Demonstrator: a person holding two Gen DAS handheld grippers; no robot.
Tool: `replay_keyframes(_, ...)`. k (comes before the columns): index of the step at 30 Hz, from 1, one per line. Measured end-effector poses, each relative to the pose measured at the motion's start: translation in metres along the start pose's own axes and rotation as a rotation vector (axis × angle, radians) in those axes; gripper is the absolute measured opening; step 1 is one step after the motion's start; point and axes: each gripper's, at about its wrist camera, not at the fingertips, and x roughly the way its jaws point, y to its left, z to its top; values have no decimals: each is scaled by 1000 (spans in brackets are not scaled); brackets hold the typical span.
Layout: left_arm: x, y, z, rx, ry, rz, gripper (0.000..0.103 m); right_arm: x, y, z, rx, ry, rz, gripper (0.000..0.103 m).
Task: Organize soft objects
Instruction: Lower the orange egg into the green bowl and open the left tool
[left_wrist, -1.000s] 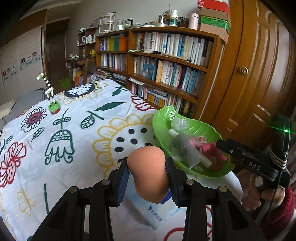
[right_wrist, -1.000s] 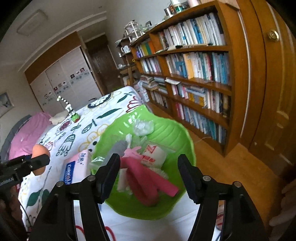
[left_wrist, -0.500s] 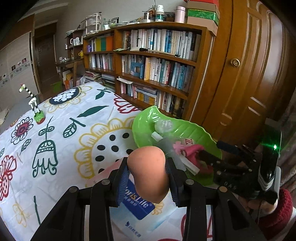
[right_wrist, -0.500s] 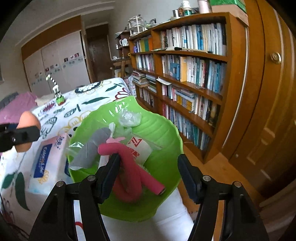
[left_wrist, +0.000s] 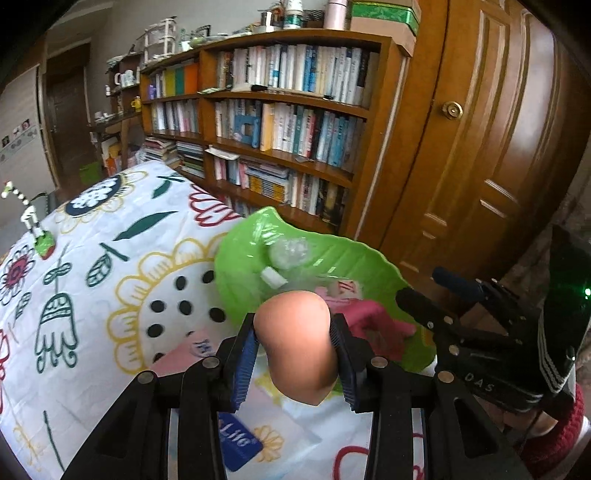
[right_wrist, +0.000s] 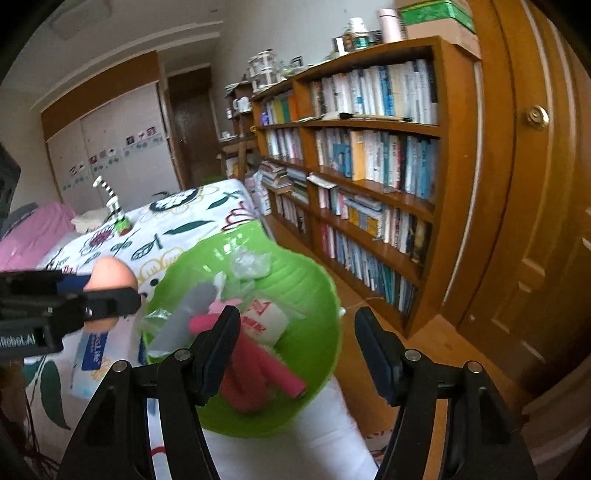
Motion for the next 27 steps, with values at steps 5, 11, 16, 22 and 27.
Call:
replay_keyframes(5,11,-11,2,16,26,-39,41,-1,-11,4,42,-10,-21,66)
replay_keyframes(11,25,-19,6,26,37,-59,44,-4,-15,6,53,-16,-25,66)
replay_keyframes(16,35,-22,8,19,49,-79,72,-4,-17,7,57,-14,-25,66)
replay_keyframes(22,29,-9,7,-36,20,-62,72,-4,-16,7,55,-12,-14,66)
replay_keyframes(27,21,4,7,-67,1,-7,72,-6,-4,5,30,-13,26,66)
